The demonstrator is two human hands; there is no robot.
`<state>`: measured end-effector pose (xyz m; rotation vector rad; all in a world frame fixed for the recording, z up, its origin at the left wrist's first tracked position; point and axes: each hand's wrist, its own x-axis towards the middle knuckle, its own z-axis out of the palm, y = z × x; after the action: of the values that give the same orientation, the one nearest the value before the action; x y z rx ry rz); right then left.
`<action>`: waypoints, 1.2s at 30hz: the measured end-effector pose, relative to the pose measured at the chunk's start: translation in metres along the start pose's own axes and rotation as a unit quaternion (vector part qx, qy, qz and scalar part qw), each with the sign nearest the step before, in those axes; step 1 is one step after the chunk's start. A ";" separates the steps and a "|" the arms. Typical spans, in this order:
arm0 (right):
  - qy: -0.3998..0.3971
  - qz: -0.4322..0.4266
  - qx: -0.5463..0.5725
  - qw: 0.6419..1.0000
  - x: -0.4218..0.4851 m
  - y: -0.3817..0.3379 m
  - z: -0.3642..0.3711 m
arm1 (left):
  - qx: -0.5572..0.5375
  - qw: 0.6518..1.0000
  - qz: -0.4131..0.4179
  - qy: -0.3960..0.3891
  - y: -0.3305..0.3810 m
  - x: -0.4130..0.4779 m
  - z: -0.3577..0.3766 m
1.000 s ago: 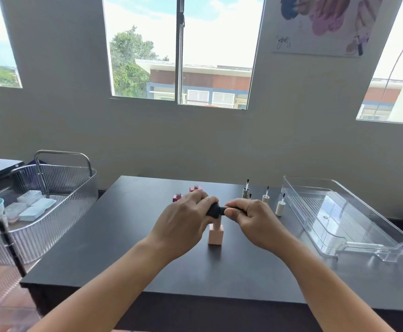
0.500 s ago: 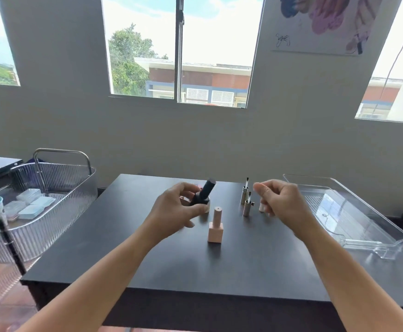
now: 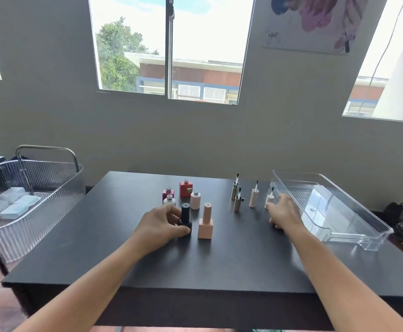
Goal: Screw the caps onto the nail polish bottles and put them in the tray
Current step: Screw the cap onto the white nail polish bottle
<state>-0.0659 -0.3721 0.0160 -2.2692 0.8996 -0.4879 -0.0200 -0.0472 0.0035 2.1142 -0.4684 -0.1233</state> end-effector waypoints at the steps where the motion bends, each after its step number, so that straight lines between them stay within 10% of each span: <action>1: 0.005 -0.009 -0.003 1.000 0.002 0.000 0.001 | 0.000 1.000 0.001 0.001 0.000 0.000 0.000; 16: 0.049 -0.059 0.036 0.996 0.005 0.000 0.005 | -0.027 0.999 0.000 -0.044 -0.003 -0.005 -0.010; 24: 0.052 -0.124 0.155 0.979 -0.032 -0.008 -0.007 | -0.008 0.996 0.001 0.094 -0.017 0.021 -0.036; 36: -0.017 -0.169 0.278 0.945 -0.073 -0.028 -0.006 | 0.088 0.991 -0.033 0.091 -0.030 0.049 -0.019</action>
<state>-0.1062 -0.3069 0.0320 -1.8916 0.2888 -0.7446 0.0381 -0.0361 -0.0060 2.2893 -0.3108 0.0761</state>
